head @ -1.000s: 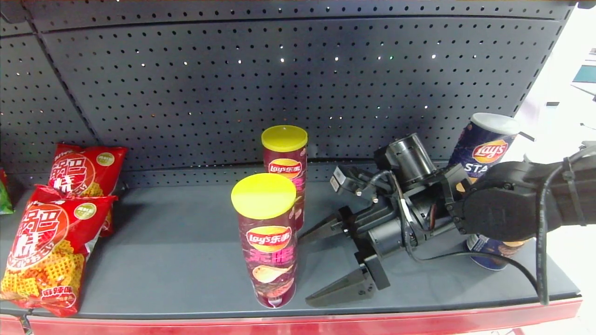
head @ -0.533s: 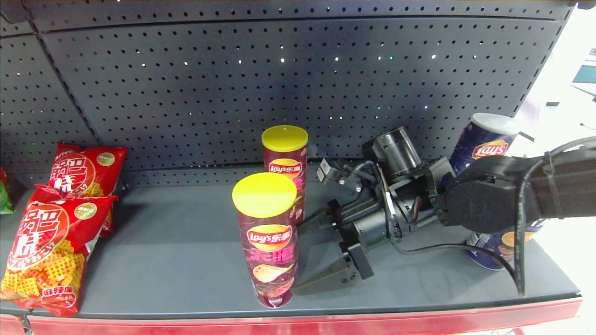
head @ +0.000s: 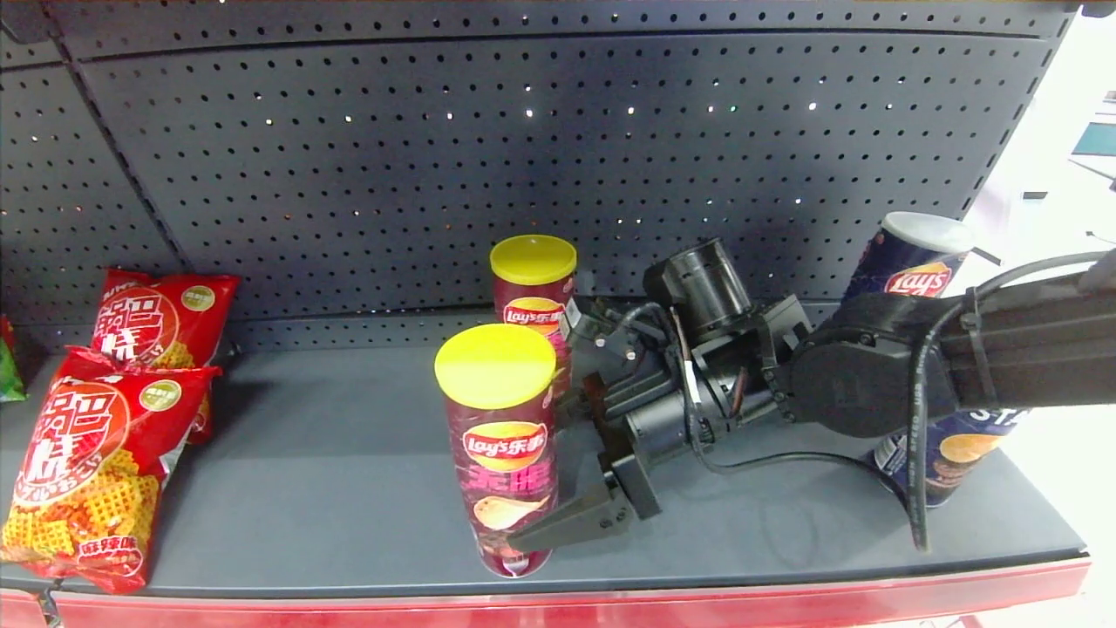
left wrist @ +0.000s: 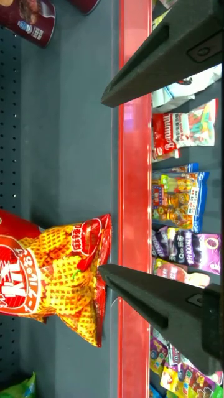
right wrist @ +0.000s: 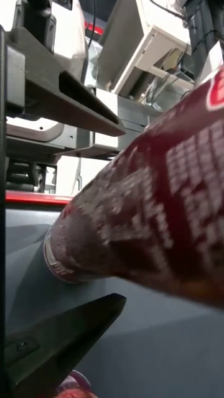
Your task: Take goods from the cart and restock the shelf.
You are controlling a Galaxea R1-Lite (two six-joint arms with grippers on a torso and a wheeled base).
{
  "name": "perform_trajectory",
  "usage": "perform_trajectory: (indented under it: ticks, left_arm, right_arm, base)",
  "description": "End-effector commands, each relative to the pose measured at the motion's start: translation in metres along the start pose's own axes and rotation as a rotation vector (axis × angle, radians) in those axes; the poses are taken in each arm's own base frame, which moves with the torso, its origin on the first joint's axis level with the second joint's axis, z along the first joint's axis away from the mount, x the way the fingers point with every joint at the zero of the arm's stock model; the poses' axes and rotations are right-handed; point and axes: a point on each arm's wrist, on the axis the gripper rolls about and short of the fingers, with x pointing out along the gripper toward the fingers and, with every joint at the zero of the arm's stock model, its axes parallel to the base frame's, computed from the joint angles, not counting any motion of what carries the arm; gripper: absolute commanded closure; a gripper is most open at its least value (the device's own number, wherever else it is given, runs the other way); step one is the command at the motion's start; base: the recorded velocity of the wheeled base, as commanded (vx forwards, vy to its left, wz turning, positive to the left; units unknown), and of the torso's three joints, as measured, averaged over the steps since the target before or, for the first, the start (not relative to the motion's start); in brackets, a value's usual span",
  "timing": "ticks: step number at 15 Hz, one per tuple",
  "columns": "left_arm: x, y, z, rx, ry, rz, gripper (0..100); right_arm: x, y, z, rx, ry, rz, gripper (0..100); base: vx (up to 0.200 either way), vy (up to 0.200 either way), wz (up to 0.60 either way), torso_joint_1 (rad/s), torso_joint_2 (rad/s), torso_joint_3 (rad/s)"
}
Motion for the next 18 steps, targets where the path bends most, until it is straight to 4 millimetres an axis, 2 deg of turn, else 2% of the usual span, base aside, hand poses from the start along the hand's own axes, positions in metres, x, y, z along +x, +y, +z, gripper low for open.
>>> perform_trajectory:
  ticks: [1,7,13,18]
  left_arm:
    - [0.0,0.0,0.0,0.0,0.0,0.0,0]
    - [0.0,0.0,0.0,0.0,0.0,0.0,0]
    - [0.0,0.0,0.0,0.0,0.0,0.0,0]
    - [0.0,0.0,0.0,0.0,0.002,0.0,0]
  right_arm:
    - [0.0,-0.001,-0.001,0.0,-0.001,-0.002,100]
    - [0.0,-0.002,0.002,0.002,-0.006,-0.004,100]
    - [-0.019,-0.012,-0.001,0.012,-0.018,-0.055,100]
    - [-0.027,-0.006,-0.007,0.016,-0.015,-0.065,100]
  base:
    - [0.0,0.0,0.0,0.0,0.0,0.0]
    - [0.0,0.0,0.0,0.0,0.0,0.0]
    - [0.0,0.0,0.0,0.0,0.0,0.0]
    - [0.0,0.0,0.0,0.0,0.0,0.0]
